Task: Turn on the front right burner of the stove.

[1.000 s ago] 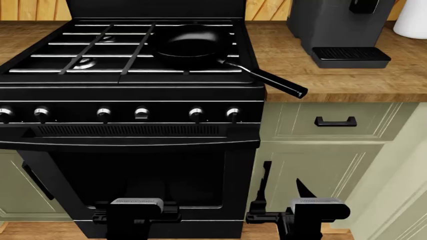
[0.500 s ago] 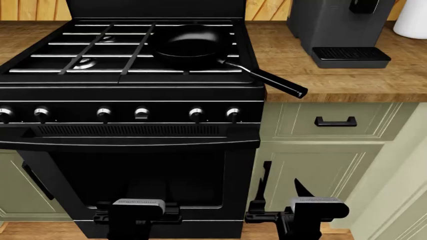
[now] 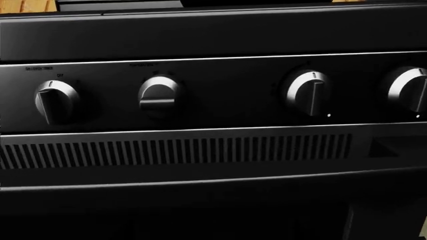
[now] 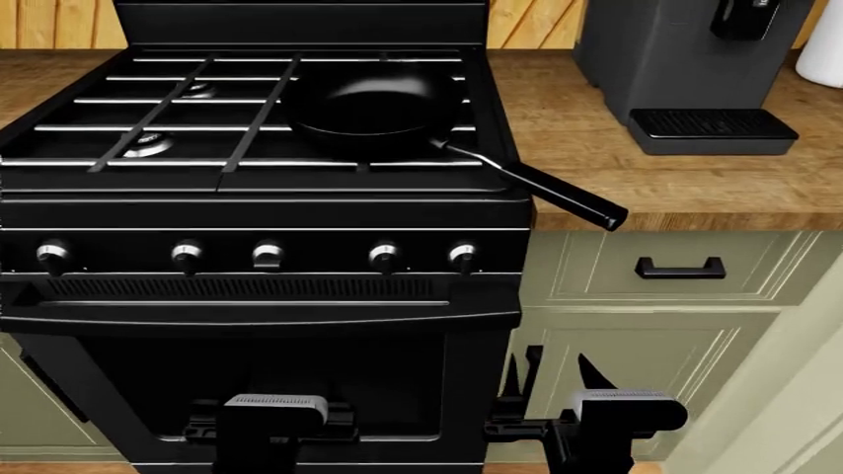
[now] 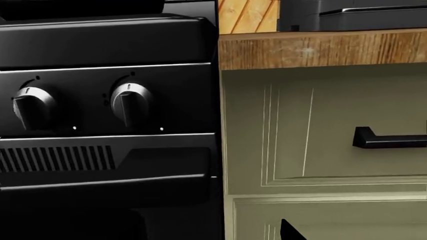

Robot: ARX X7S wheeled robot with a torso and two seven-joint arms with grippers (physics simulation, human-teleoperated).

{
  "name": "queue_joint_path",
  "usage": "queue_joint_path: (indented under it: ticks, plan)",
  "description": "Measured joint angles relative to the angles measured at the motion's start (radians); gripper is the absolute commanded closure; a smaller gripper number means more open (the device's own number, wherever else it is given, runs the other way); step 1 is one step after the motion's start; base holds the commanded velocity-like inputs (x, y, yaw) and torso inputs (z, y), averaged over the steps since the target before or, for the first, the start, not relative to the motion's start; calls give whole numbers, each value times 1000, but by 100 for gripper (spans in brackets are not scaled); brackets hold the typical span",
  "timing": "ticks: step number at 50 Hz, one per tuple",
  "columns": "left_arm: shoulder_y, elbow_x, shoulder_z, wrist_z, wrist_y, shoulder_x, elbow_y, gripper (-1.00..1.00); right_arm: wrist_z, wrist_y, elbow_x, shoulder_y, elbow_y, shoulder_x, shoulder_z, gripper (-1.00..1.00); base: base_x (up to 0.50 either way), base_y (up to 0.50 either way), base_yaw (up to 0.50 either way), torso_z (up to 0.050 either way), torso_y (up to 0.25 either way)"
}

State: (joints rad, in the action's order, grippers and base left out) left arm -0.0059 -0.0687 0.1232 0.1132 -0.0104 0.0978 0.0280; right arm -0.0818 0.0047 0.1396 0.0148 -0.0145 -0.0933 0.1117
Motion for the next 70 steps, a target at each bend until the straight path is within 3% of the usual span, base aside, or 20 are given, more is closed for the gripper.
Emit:
queue_joint_path:
  ticks: [15, 70]
  plan:
    - [-5, -14, 16, 18, -3, 13, 8, -100, -18, -6, 16, 4, -5, -14, 17, -100, 130, 0, 0, 0, 0]
    - [-22, -40, 66, 65, -5, 49, 44, -100, -57, -32, 65, 8, -14, -50, 62, -100, 0, 0, 0, -50, 0]
